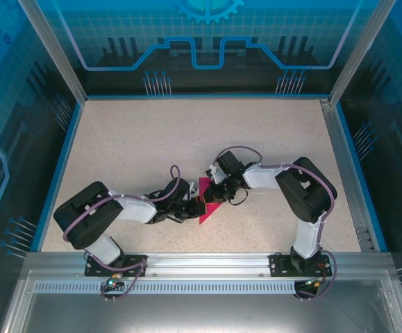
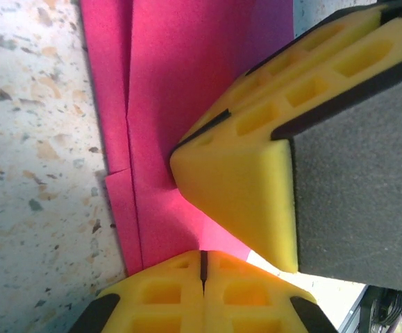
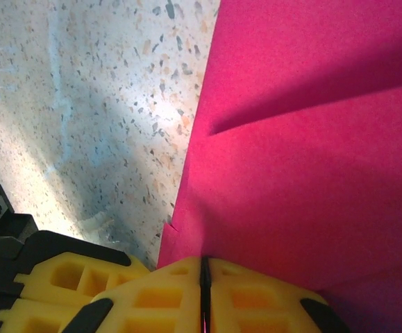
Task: Fold a paper plane with a square sheet of paper (pick it up from the middle)
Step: Fourth fold the wing at the center of the table.
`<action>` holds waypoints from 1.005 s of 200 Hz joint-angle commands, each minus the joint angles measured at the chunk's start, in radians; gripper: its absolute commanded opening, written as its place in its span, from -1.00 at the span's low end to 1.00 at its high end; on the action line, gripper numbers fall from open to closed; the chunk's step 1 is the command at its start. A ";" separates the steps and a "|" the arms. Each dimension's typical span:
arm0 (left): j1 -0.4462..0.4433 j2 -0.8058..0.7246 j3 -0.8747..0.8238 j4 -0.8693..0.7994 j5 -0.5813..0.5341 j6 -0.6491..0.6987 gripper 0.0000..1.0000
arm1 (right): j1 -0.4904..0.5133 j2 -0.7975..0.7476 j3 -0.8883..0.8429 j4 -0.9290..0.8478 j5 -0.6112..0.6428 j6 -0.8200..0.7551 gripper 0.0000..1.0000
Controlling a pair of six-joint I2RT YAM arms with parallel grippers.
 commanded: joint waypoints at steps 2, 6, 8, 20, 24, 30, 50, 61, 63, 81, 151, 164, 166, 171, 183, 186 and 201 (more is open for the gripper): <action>0.001 0.075 -0.034 -0.217 -0.048 0.042 -1.00 | -0.010 0.050 0.019 -0.039 0.138 0.010 -0.79; 0.000 0.077 -0.036 -0.221 -0.048 0.044 -1.00 | -0.014 0.048 0.020 -0.037 0.140 0.012 -0.79; 0.001 0.079 -0.036 -0.222 -0.047 0.045 -1.00 | -0.016 0.047 0.021 -0.037 0.142 0.013 -0.79; 0.000 0.083 -0.040 -0.233 -0.047 0.051 -1.00 | -0.031 0.039 0.023 -0.032 0.159 0.019 -0.78; 0.000 0.084 -0.041 -0.235 -0.047 0.054 -1.00 | -0.038 0.037 0.025 -0.029 0.158 0.021 -0.78; 0.001 0.086 -0.044 -0.241 -0.047 0.057 -1.00 | -0.048 0.035 0.026 -0.022 0.154 0.024 -0.78; -0.001 0.092 -0.055 -0.246 -0.050 0.064 -1.00 | -0.082 0.034 0.043 -0.020 0.143 0.023 -0.77; 0.001 0.095 -0.061 -0.246 -0.049 0.067 -1.00 | -0.094 0.040 0.060 -0.033 0.146 0.012 -0.76; 0.000 0.095 -0.063 -0.245 -0.049 0.067 -1.00 | -0.095 0.041 0.064 -0.037 0.147 0.011 -0.76; 0.001 0.103 -0.067 -0.243 -0.045 0.073 -1.00 | -0.110 0.056 0.091 -0.057 0.146 0.000 -0.75; 0.000 0.100 -0.071 -0.247 -0.032 0.089 -1.00 | -0.191 0.130 0.166 -0.069 0.125 -0.018 -0.73; 0.000 0.098 -0.074 -0.250 -0.032 0.092 -1.00 | -0.208 0.146 0.177 -0.060 0.099 -0.021 -0.73; 0.001 0.098 -0.074 -0.252 -0.032 0.093 -1.00 | -0.210 0.149 0.181 -0.059 0.097 -0.022 -0.73; 0.001 0.098 -0.074 -0.252 -0.033 0.093 -1.00 | -0.215 0.155 0.189 -0.062 0.090 -0.024 -0.73; 0.001 0.098 -0.077 -0.251 -0.031 0.096 -1.00 | -0.226 0.166 0.205 -0.069 0.085 -0.027 -0.72; 0.000 0.098 -0.077 -0.252 -0.031 0.096 -1.00 | -0.229 0.168 0.209 -0.071 0.085 -0.028 -0.72; 0.000 0.099 -0.080 -0.251 -0.030 0.098 -1.00 | -0.239 0.179 0.231 -0.083 0.085 -0.035 -0.72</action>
